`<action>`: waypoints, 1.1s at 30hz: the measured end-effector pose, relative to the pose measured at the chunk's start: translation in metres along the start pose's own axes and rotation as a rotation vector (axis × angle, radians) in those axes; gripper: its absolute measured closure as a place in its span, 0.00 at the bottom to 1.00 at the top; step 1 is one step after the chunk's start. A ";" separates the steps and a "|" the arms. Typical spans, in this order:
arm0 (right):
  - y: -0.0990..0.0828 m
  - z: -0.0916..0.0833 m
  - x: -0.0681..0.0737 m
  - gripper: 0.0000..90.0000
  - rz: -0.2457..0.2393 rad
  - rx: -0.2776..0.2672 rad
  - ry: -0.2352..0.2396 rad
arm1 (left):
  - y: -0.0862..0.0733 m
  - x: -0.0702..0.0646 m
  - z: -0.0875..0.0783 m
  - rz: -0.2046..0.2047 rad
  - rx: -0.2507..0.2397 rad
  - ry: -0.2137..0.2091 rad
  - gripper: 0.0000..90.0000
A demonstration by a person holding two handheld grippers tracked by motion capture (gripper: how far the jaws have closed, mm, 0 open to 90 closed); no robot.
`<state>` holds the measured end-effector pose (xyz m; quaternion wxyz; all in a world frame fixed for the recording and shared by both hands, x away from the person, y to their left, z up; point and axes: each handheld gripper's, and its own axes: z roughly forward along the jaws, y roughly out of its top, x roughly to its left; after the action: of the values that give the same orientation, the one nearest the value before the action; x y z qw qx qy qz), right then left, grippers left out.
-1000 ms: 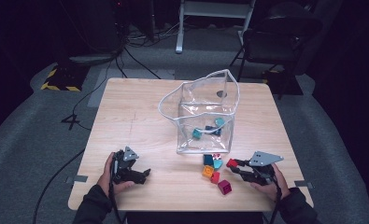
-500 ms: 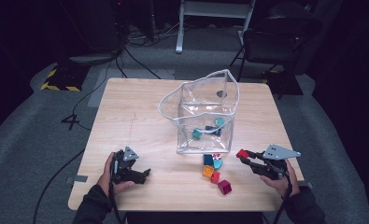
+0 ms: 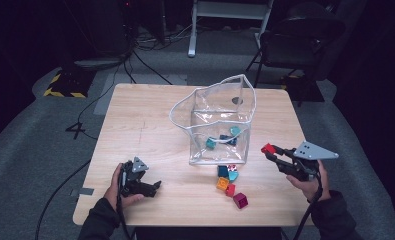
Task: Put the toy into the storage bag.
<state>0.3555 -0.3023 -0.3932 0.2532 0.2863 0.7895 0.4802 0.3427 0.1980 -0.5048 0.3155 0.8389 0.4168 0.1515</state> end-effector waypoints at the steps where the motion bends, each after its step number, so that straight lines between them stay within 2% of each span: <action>1: 0.005 -0.002 -0.002 0.76 -0.003 -0.009 -0.007 | 0.000 0.000 0.000 0.000 0.000 0.000 0.01; 7: 0.031 -0.010 -0.013 0.76 -0.002 -0.072 -0.042 | 0.000 0.000 0.000 -0.001 0.000 -0.001 0.01; 14: 0.053 -0.011 -0.020 0.76 -0.007 -0.112 -0.069 | 0.000 0.000 0.000 0.000 0.000 0.000 0.01; 22: 0.071 -0.006 -0.023 0.76 0.009 -0.151 -0.078 | 0.000 0.000 0.000 0.000 0.000 0.000 0.01; 33: 0.100 0.003 -0.015 0.76 -0.025 -0.183 -0.082 | 0.000 0.000 0.000 0.000 0.000 0.000 0.01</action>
<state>0.3892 -0.2738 -0.3025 0.3165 0.2715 0.7347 0.5351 0.3427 0.1979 -0.5049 0.3156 0.8388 0.4169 0.1516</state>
